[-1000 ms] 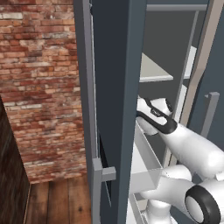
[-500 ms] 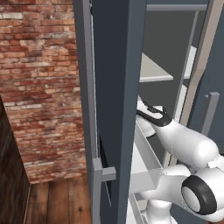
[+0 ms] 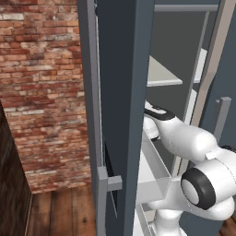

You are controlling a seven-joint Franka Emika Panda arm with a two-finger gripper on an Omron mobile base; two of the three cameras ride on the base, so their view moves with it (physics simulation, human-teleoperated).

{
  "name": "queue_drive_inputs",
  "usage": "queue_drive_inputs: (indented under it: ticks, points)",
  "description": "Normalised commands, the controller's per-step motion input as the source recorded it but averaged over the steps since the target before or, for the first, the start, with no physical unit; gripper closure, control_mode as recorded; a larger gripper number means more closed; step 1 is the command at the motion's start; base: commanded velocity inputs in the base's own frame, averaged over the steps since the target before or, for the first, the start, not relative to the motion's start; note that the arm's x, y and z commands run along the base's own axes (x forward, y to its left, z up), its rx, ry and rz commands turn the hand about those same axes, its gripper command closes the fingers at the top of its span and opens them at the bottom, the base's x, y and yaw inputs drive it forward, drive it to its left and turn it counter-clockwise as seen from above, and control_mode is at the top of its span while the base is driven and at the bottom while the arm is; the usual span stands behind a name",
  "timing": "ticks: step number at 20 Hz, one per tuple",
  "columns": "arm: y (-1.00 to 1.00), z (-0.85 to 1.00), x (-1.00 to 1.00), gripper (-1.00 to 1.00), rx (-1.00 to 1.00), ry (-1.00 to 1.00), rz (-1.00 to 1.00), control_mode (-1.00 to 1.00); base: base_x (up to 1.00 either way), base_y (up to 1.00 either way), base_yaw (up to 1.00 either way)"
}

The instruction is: Take the mango, corn, and chicken drumstick from the freezer and place them in the bowl on the counter.

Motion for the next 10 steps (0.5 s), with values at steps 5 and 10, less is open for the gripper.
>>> queue_drive_inputs:
  ticks: [5,10]
  points:
    - [0.03,0.07,0.18,-1.0,0.0,0.02,-0.03,-1.0,0.0,0.0,0.0]
    - [0.04,0.03,0.18,-1.0,0.0,0.03,-0.04,-1.0,0.0,0.0,0.0]
